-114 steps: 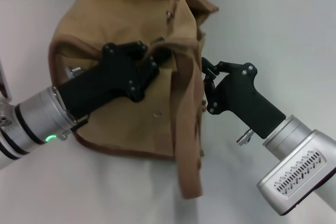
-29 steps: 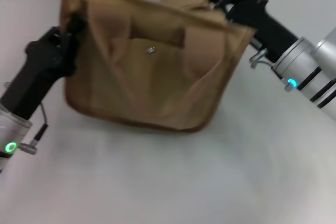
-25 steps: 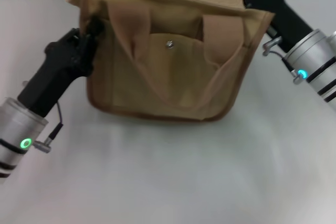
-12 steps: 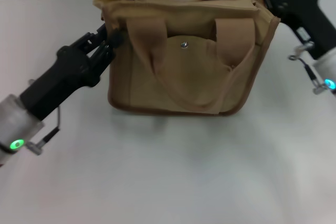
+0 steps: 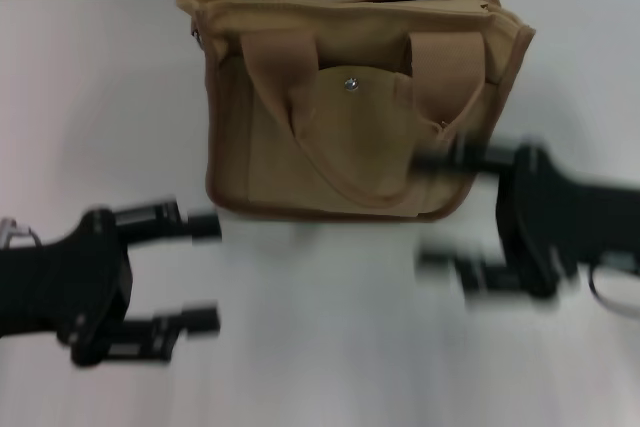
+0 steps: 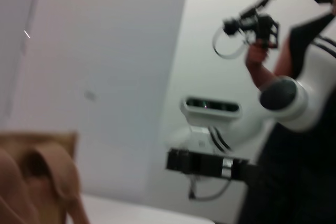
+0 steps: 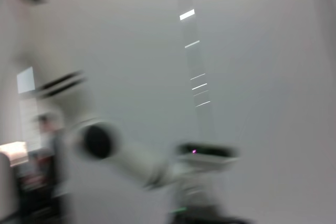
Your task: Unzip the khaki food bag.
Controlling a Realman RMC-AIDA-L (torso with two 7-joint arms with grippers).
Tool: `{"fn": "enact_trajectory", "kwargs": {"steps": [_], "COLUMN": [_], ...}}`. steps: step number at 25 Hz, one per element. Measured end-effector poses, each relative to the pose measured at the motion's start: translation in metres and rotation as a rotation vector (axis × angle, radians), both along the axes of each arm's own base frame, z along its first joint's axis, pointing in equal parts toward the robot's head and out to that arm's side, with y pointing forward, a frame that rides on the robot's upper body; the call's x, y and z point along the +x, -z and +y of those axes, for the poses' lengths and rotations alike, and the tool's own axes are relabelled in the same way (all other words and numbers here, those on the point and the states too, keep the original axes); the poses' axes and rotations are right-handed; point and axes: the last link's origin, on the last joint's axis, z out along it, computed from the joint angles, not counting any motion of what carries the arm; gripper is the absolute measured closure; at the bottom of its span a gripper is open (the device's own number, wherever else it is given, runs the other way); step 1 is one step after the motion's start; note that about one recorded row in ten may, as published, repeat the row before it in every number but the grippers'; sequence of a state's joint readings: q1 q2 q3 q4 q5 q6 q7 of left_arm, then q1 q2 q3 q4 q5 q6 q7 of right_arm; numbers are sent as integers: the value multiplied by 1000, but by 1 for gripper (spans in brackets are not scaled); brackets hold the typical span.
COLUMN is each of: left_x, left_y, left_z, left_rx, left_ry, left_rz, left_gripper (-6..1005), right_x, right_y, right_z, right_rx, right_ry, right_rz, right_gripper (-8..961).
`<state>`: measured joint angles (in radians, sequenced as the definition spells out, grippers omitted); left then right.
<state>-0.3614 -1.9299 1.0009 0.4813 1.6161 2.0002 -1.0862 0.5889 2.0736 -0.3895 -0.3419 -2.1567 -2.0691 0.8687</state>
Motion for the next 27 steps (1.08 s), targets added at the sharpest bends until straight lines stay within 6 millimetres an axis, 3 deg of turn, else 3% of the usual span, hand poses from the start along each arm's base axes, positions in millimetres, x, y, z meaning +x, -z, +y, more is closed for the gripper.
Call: {"fn": "enact_trajectory", "kwargs": {"steps": [3,8,27], "left_x": [-4,-10,-14], "left_y": [-1,-4,-12], "left_z": [-3,-7,-8], "left_rx": [-40,-23,7], "left_ry": [3,-11,-41], "left_rz": [36,42,30], "left_gripper": [165,154,140], "right_x": [-1,-3,-3], "right_y": [4,8,9], "right_z": [-12,-16,-16], "right_rx": [-97,-136,-143], "right_ry": [-80,-103,-99], "right_rz": [-42,-52,-61], "right_gripper": [262,110,109]}}
